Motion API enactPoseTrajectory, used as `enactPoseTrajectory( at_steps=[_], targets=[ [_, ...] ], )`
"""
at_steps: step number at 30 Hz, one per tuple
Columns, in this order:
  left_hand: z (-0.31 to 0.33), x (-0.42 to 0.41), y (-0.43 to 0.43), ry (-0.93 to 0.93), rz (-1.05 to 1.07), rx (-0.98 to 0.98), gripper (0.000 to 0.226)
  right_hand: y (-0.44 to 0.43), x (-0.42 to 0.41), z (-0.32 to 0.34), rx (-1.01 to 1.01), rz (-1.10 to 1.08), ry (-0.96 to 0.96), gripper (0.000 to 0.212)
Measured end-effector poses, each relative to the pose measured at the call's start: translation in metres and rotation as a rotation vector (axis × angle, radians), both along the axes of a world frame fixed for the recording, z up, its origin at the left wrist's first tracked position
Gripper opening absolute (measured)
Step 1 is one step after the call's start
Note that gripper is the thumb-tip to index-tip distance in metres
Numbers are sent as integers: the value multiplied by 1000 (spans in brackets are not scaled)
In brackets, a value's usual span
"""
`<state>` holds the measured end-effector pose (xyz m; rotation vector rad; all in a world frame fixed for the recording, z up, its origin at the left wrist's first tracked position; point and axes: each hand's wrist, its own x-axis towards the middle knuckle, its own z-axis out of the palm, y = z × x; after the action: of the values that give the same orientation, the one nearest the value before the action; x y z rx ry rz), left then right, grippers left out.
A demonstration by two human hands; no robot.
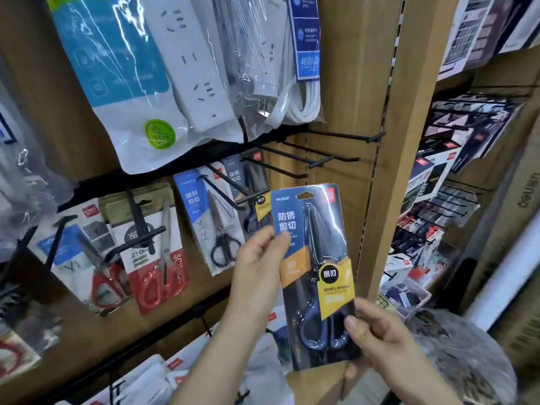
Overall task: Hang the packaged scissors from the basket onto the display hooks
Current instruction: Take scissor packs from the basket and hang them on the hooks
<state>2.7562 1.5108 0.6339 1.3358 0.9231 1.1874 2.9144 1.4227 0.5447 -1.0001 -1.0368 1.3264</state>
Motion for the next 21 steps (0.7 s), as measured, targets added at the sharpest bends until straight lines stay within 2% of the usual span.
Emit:
enactPoseTrajectory(
  at_steps=[2, 5, 7, 9, 13, 15, 18, 19, 21],
  targets=[
    [12, 6, 11, -18, 30, -21, 22, 2, 4, 5, 35, -43, -47, 60],
    [25, 16, 24, 21, 36, 37, 25, 5, 5, 13, 48, -69, -35, 29],
    [26, 22, 31, 35, 57, 88, 28, 8, 5, 16, 43, -103, -26, 18],
    [26, 26, 38, 44, 89, 114, 28, 11, 4, 19, 49, -136, -28, 20],
    [18, 28, 49, 48, 155, 118, 54, 11, 7, 18, -29, -227, 138, 31],
    [18, 28, 52, 59, 178, 124, 56, 9, 11, 13, -64, -187, 157, 40],
    [19, 28, 56, 95, 223, 132, 50, 6, 11, 9, -61, -169, 141, 65],
    [19, 27, 59, 86, 225, 109, 47, 6, 9, 9, -50, -205, 136, 60],
    [19, 26, 62, 71, 194, 63, 43, 8, 7, 10, 2, -280, 163, 30]
  ],
)
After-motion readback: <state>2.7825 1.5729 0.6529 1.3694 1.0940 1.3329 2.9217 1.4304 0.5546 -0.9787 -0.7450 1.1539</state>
